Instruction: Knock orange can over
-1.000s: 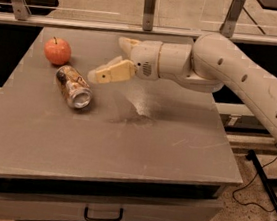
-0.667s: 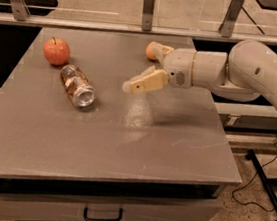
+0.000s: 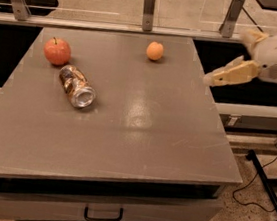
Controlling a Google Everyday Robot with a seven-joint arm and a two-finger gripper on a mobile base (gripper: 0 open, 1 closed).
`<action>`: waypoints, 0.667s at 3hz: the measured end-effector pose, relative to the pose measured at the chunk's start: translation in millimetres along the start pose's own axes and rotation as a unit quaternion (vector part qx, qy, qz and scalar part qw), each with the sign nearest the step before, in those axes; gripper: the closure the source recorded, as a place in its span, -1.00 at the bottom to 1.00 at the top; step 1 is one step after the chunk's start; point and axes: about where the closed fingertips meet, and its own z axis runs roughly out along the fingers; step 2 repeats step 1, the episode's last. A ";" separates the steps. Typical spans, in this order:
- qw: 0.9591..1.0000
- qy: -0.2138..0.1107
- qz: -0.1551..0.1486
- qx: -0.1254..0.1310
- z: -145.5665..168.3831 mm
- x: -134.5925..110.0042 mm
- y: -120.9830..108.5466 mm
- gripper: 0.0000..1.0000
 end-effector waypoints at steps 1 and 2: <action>1.000 -0.001 -0.006 0.013 -9.8 -5.2 -10.5 -1.00; 1.000 -0.001 -0.006 0.013 -9.8 -5.2 -10.5 -1.00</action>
Offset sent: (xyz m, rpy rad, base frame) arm 0.0000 0.0000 0.0000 0.0000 0.0000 0.0000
